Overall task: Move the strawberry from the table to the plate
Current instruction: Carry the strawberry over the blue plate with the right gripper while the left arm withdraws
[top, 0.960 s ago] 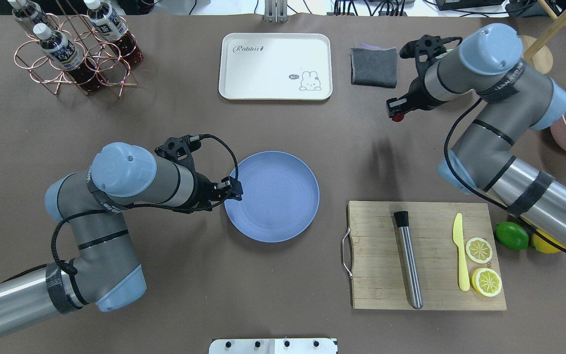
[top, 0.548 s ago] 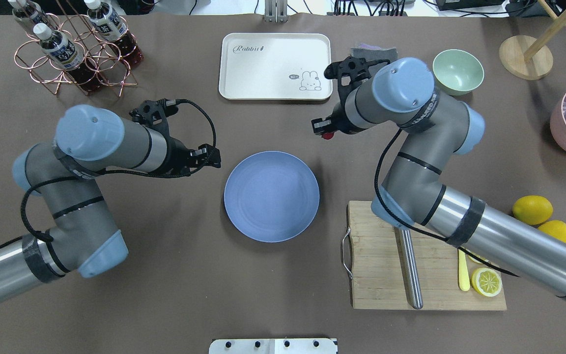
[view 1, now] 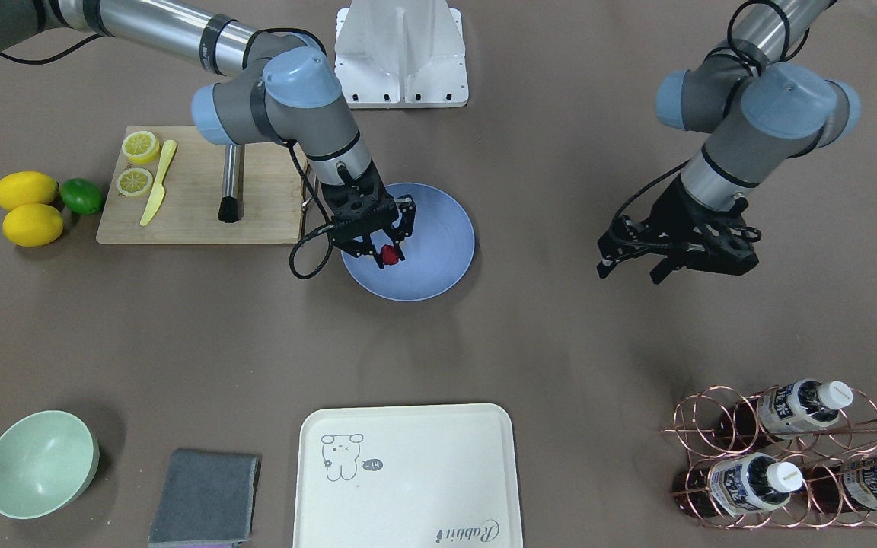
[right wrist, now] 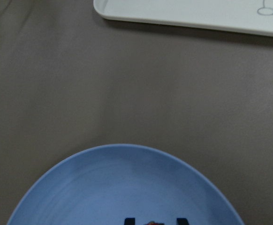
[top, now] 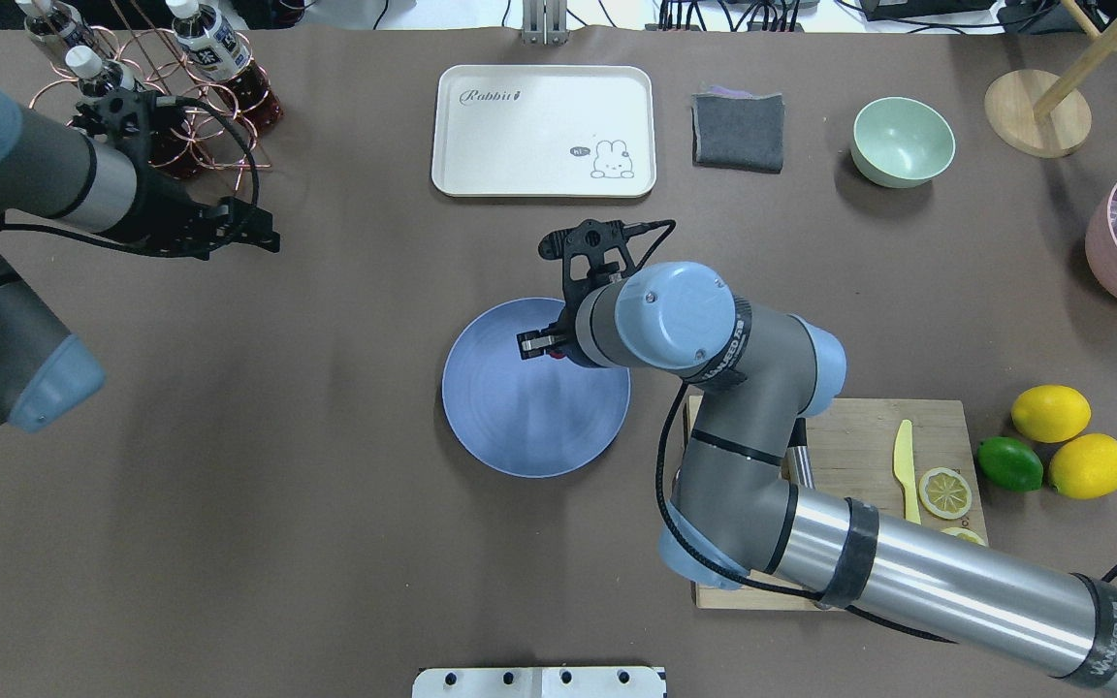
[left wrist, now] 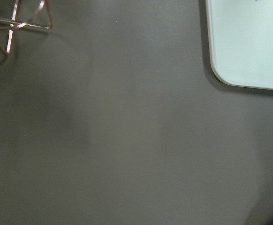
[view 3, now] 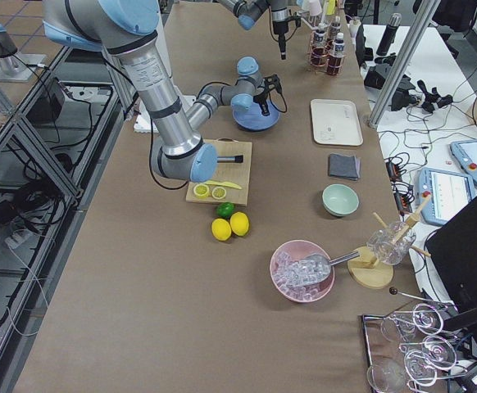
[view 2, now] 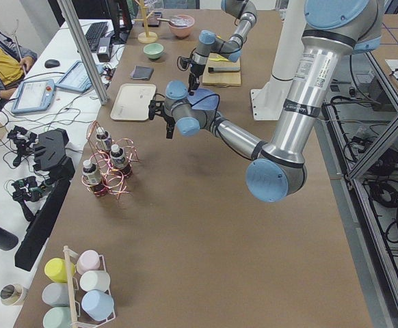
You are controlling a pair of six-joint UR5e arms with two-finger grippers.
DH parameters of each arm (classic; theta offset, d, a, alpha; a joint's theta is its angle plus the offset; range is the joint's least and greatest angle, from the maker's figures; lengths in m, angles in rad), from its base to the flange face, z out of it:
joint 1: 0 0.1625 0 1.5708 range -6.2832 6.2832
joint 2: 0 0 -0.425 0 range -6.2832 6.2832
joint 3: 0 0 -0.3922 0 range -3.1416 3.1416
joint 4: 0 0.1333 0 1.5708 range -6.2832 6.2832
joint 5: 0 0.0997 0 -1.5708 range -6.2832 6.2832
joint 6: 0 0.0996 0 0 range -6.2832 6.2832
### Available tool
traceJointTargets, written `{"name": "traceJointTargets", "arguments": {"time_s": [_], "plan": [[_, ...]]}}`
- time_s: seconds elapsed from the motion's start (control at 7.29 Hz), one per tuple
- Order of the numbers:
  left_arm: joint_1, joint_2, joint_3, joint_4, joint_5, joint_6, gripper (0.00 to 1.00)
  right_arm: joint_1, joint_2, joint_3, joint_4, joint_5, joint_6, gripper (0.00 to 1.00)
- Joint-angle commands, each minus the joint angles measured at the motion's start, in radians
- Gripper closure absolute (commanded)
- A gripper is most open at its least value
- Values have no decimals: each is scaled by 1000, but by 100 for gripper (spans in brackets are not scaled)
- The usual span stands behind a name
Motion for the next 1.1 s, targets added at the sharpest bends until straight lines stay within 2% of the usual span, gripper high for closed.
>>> {"name": "traceJointTargets", "arguments": {"time_s": [0.0,0.14,0.41,0.55,0.82,0.96], "plan": [[-34,43,-4,-5,-27,57,4,-46,2,-7,-2,-29,5,100],[-34,43,-6,-5,-29,56,4,-52,2,-7,-2,-30,5,100],[-34,52,-6,-8,-29,56,3,-58,2,-7,0,-35,5,72],[-34,61,-6,-12,-29,56,3,-61,2,-8,0,-38,5,62],[-34,67,-8,-14,-29,57,3,-76,-7,-13,0,-70,5,10],[-34,67,-6,-14,-30,57,3,-78,-1,-13,-2,-81,5,1]]}}
